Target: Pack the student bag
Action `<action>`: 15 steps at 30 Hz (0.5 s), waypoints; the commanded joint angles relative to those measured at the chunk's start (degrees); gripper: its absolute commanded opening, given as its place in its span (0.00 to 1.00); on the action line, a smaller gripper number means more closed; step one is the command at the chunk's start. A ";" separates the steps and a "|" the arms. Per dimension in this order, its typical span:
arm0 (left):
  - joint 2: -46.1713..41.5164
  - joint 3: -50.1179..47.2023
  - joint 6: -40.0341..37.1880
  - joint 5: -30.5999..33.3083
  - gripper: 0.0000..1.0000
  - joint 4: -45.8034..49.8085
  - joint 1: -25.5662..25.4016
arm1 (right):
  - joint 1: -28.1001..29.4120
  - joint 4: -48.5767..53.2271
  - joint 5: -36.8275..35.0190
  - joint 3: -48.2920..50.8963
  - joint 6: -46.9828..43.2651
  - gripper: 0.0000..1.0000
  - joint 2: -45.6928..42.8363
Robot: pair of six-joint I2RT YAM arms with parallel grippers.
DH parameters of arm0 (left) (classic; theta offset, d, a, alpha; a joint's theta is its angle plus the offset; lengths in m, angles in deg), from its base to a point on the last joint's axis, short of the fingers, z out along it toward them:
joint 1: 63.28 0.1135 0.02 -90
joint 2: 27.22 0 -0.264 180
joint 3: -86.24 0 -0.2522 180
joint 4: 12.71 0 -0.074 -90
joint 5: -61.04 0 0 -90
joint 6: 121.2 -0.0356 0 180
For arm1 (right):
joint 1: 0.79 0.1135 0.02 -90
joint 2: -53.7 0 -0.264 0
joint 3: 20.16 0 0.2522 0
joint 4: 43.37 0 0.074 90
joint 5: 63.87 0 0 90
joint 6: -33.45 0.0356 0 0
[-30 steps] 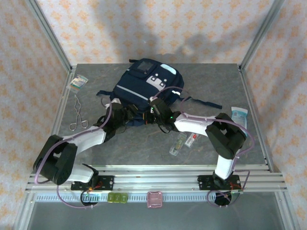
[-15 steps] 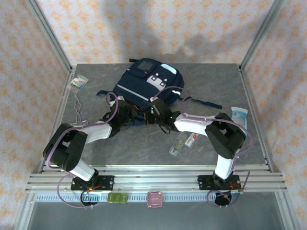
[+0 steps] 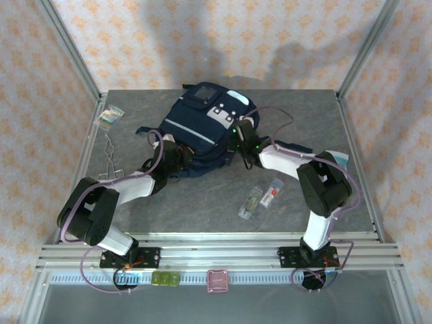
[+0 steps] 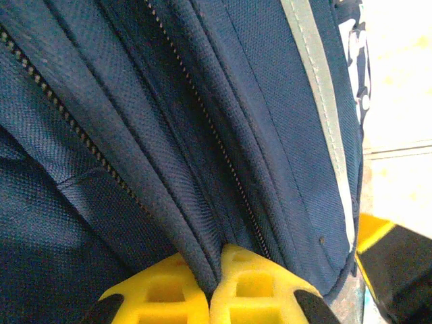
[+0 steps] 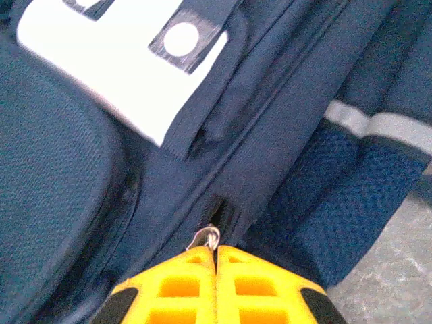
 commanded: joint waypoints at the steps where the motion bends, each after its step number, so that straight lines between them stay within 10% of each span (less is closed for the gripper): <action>1: -2.05 -0.92 -2.40 1.38 0.00 0.52 1.28 | -2.43 3.74 -9.30 -3.00 2.16 0.00 2.60; 15: -2.68 -0.97 -3.63 -0.28 0.00 1.42 1.55 | -7.40 7.51 -6.69 -8.43 1.59 0.00 4.76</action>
